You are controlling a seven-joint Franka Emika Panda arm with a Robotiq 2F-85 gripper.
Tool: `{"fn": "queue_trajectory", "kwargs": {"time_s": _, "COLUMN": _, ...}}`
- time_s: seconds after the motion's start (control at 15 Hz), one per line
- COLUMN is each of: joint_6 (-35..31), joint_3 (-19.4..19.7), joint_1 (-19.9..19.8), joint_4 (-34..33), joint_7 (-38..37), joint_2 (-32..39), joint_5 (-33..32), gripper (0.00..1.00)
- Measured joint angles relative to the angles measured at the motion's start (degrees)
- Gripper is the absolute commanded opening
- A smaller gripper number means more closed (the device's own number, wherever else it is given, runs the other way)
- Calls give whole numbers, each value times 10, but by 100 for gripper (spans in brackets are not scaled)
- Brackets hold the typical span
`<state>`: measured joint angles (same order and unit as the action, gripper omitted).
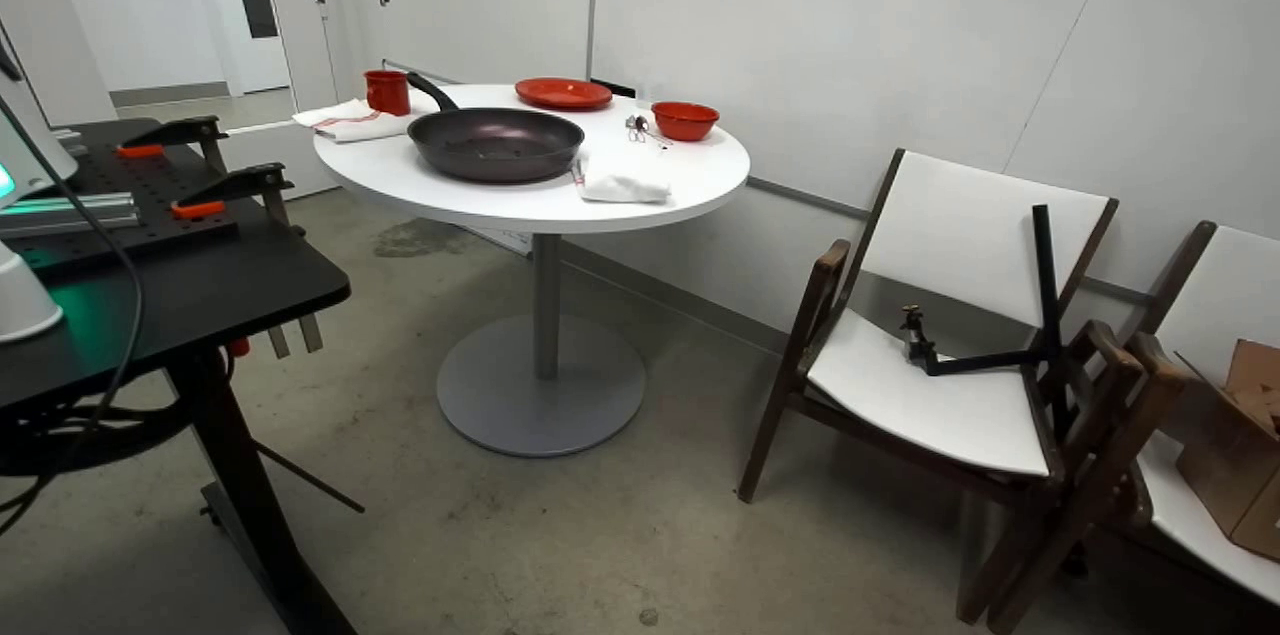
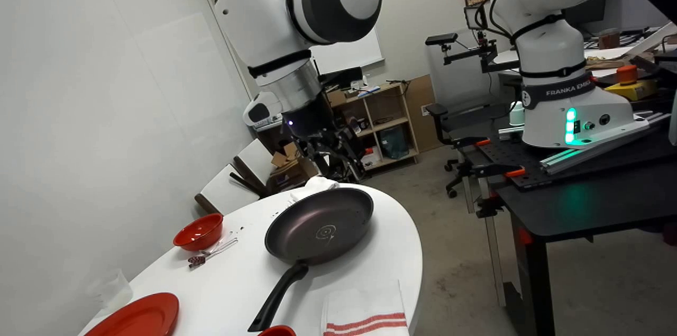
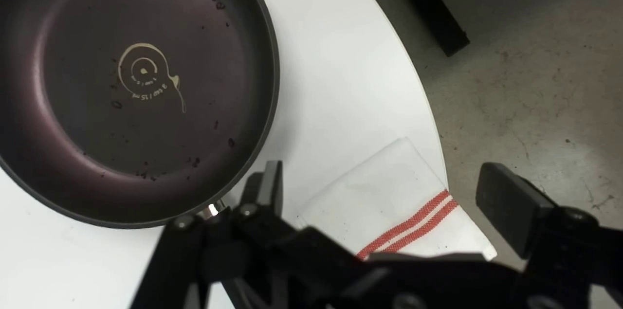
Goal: Wipe the pan with the white cloth
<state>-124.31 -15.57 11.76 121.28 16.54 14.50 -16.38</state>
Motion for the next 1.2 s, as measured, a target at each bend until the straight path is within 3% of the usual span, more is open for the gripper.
{"fn": "queue_trajectory", "kwargs": {"time_s": 0.27, "joint_6": -15, "joint_3": 1, "joint_1": 6, "joint_4": -17, "joint_7": 7, "joint_2": 24, "joint_5": -11, "gripper": 100}}
{"fn": "queue_trajectory", "kwargs": {"time_s": 0.73, "joint_6": -100, "joint_3": -4, "joint_1": 25, "joint_4": -79, "joint_7": 50, "joint_2": 109, "joint_5": -9, "gripper": 100}}
{"fn": "queue_trajectory", "kwargs": {"time_s": 1.2, "joint_6": -212, "joint_3": -16, "joint_1": 27, "joint_4": -120, "joint_7": 48, "joint_2": 191, "joint_5": 54, "gripper": 100}}
